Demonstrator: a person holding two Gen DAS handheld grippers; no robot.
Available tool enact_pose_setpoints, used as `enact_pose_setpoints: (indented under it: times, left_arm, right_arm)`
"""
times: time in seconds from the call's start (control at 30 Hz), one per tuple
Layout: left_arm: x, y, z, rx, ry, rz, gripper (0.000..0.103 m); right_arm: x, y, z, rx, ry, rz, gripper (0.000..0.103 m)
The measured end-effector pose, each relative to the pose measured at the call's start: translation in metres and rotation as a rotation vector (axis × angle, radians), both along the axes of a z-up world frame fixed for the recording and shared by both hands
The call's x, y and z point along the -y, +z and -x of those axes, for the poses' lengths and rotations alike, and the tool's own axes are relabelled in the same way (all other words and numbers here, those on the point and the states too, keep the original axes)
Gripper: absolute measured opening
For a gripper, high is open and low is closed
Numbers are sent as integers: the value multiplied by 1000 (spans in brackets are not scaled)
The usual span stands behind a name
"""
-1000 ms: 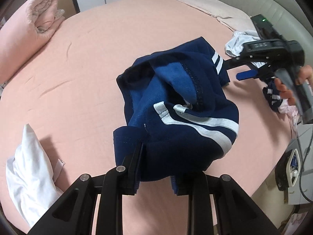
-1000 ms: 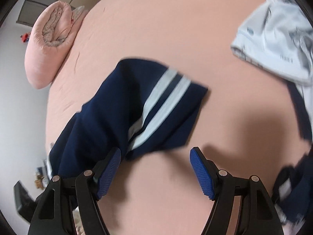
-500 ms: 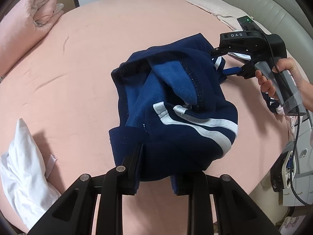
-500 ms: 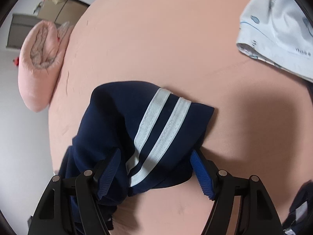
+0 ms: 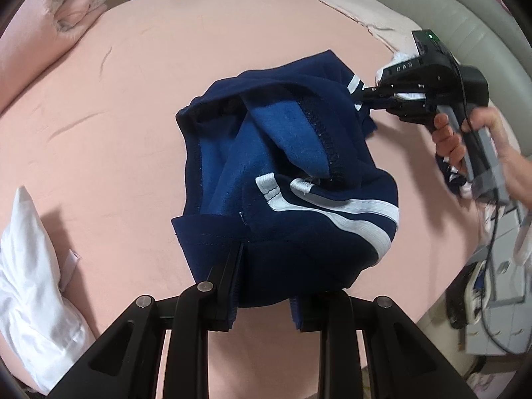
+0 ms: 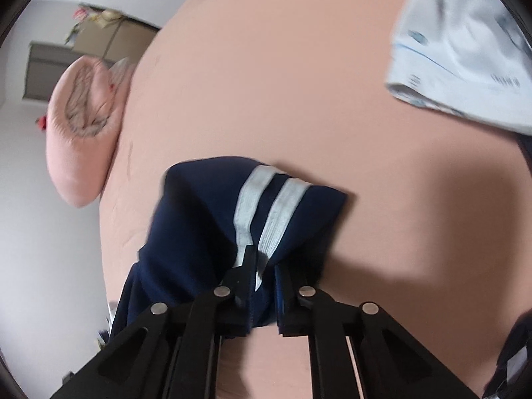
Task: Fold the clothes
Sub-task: 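Grasp the striped pant leg cuff with the right gripper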
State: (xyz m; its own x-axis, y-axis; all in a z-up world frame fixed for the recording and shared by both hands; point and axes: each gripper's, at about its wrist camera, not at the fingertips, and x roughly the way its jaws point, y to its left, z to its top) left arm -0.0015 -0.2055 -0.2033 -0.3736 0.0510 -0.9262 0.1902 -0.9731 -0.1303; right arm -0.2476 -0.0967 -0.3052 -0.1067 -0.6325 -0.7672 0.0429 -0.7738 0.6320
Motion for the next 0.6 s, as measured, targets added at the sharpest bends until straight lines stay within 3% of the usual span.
enact_pose_setpoints:
  times: [0.13,0.3,0.47,0.6]
  left_arm:
    - [7,12,-3,-30,45,-76,21]
    - [8,37,-5,-93,43,-88,21]
    - [16,68,6,-168,48,-31,21]
    - [43,72,30,-175,134,-62,21]
  right_arm:
    - [-27,17,-6,-38,14,39,7]
    - [-53,34,-16,-98,60,74,7]
    - [-8,47,-1,-127,109,83,7]
    - [-2,48,2,-115,100,88,7]
